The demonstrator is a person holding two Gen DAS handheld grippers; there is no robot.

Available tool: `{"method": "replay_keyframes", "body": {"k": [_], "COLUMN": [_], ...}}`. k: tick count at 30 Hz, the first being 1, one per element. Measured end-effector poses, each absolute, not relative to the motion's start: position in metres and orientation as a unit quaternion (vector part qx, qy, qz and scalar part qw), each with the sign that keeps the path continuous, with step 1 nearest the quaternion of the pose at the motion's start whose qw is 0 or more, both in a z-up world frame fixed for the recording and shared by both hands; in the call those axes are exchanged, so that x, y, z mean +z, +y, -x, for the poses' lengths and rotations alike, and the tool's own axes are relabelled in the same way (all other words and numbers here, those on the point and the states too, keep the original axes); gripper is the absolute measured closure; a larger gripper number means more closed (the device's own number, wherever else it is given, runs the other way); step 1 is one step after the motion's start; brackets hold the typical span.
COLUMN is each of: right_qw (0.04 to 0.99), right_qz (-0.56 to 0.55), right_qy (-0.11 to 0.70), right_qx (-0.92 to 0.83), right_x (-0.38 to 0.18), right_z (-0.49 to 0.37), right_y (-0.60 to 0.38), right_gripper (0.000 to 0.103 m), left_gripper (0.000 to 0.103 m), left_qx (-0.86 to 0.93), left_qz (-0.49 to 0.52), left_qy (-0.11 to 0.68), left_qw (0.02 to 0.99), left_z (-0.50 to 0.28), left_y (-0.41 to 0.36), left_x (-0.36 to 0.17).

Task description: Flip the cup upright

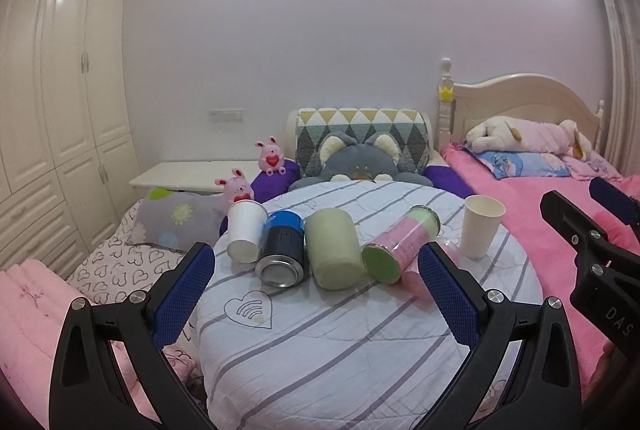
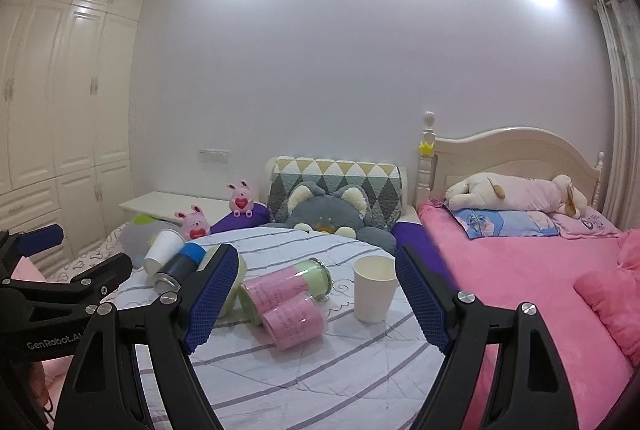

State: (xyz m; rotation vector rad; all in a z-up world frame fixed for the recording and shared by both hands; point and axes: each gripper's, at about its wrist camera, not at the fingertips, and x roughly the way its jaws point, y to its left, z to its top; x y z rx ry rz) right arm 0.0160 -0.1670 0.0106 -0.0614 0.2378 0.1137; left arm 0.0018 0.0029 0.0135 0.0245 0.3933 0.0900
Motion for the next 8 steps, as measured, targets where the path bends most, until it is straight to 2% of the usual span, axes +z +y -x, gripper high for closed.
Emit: {"method": "replay_keyframes", "body": {"k": [8], "right_qw": [0.989], "right_qz": [0.024], "right_qy": [0.137], "right_qx": [0.053], "right_x": [0.002], "right_z": [-0.025], "right_y": [-0.175], "right_gripper": [0.021], "left_gripper": [0.000], "left_qx": [0.054], "left_qz": [-0.016], "left_qy": [0.206], "left_qw": [0.977], "left_z": [-0.016], "left_y": [-0.001], "left_x": [0.006]}}
